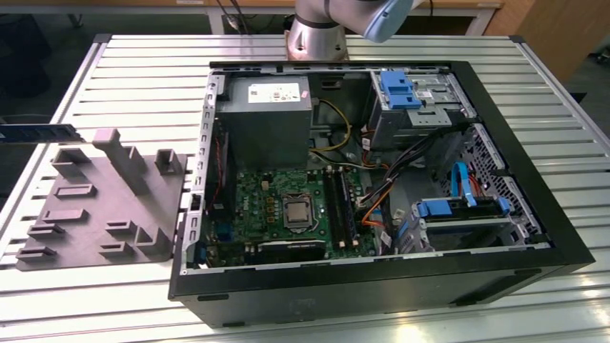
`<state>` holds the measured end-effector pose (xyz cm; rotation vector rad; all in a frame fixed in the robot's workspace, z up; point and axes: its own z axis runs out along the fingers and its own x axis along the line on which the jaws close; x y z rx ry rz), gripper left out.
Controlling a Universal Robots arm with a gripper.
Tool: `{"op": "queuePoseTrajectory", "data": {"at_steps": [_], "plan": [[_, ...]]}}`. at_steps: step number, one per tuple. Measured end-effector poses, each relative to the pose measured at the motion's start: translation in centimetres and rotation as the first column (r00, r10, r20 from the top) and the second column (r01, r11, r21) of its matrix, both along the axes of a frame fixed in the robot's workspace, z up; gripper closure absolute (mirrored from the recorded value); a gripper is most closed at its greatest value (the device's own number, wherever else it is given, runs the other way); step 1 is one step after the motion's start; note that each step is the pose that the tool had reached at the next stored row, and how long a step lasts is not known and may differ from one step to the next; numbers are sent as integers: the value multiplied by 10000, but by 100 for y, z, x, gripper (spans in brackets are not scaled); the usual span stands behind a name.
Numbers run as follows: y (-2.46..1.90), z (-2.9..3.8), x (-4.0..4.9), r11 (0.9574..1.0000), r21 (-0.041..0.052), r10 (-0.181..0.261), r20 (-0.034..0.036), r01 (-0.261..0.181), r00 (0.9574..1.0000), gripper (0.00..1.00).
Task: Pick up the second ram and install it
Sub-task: 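Pick up the second ram and move it above second insertion slot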
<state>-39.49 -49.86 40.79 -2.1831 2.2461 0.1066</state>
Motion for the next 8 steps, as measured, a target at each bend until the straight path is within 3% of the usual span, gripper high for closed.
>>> {"op": "queuePoseTrajectory", "data": {"at_steps": [8], "plan": [[1,1,27,10000,-1,-3,-1,3,10000,88]]}}
